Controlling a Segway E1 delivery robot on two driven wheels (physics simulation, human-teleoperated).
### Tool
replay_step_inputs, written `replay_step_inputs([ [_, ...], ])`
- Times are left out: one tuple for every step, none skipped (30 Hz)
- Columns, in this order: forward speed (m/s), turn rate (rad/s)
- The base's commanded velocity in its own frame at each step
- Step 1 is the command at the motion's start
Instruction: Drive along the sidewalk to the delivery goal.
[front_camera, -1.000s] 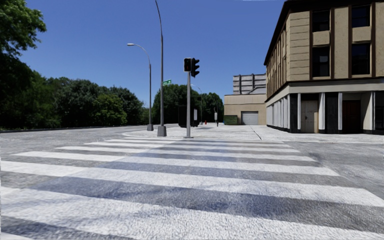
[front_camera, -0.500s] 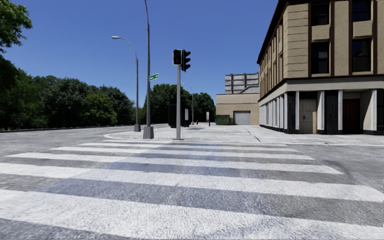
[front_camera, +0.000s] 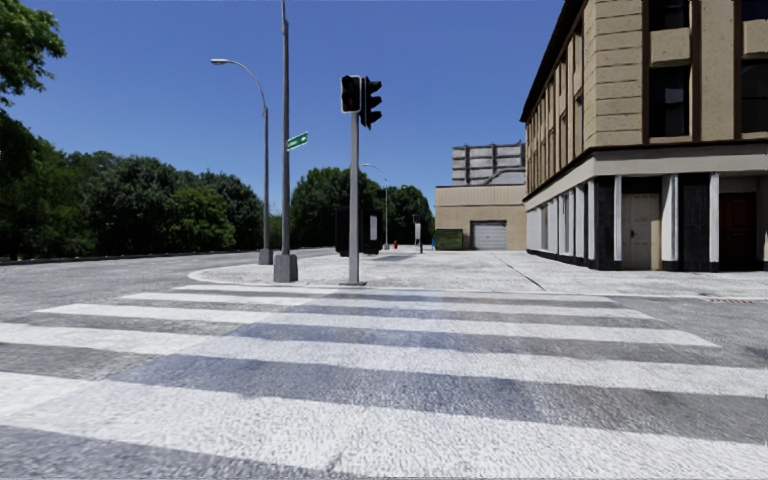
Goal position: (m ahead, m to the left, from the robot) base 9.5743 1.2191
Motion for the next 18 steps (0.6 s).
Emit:
replay_step_inputs([
  [2.0,-0.07],
  [2.0,-0.07],
  [2.0,-0.07],
  [2.0,-0.07],
  [2.0,-0.07],
  [2.0,-0.07],
  [2.0,-0.07],
  [2.0,-0.07],
  [2.0,-0.13],
  [1.99,-0.23],
  [1.99,-0.23],
  [1.99,-0.29],
  [1.99,-0.31],
  [1.99,-0.31],
  [1.99,-0.31],
  [1.99,-0.31],
  [1.99,-0.31],
  [1.99,-0.31],
])
